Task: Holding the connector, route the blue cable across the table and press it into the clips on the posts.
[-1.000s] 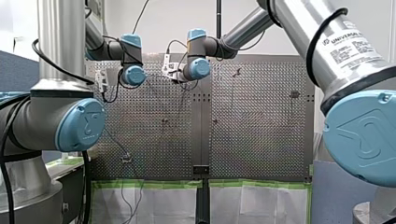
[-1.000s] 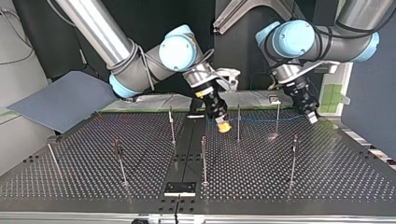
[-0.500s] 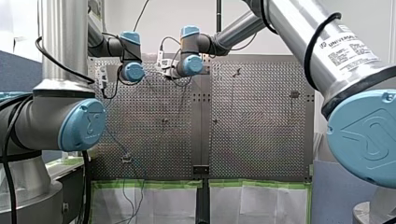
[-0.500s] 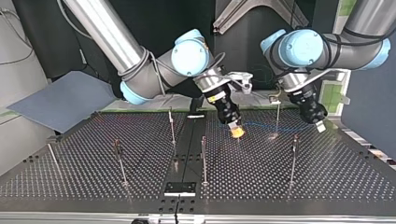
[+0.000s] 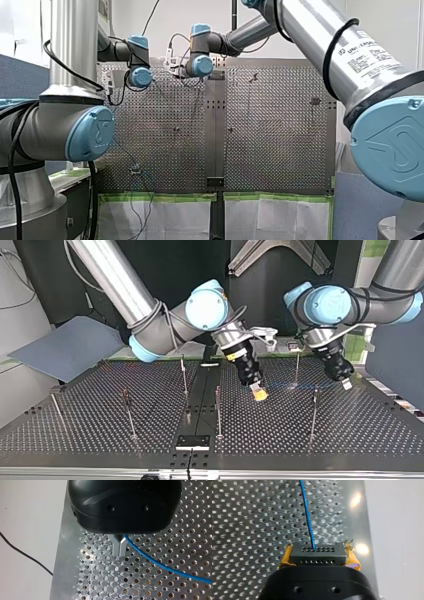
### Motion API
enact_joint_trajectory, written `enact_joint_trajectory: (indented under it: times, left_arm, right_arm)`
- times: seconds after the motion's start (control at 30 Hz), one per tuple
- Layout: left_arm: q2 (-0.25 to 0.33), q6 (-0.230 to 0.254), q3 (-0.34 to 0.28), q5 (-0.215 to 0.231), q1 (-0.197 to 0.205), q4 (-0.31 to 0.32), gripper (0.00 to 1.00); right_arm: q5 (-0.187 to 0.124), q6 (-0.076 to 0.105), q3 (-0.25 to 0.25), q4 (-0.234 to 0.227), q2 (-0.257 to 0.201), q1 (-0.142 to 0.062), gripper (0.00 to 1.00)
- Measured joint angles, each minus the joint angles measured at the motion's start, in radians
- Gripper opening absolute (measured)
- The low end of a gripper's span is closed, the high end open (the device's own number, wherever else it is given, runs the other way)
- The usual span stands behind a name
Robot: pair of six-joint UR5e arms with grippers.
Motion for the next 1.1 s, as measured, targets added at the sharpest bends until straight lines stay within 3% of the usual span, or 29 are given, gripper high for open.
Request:
enact_joint_trajectory:
  times: [0.2, 0.4, 0.67, 1.1]
  left_arm:
    - [-0.033, -0.005, 0.026, 0.03, 0.021, 0.004, 0.0]
    - [-0.072, -0.012, 0.043, 0.062, 0.039, 0.012, 0.0]
    - [-0.08, -0.025, 0.059, 0.107, 0.069, 0.035, 0.0]
    - [-0.149, -0.093, 0.141, 0.206, 0.139, 0.067, 0.0]
  right_arm:
    - [0.0, 0.0, -0.038, 0.004, 0.006, -0.004, 0.0]
    - [0.002, 0.0, -0.043, 0.012, 0.017, -0.006, 0.0]
    - [0.003, 0.0, -0.044, 0.015, 0.049, -0.009, 0.0]
    - [-0.002, 0.007, -0.074, 0.015, 0.055, -0.035, 0.0]
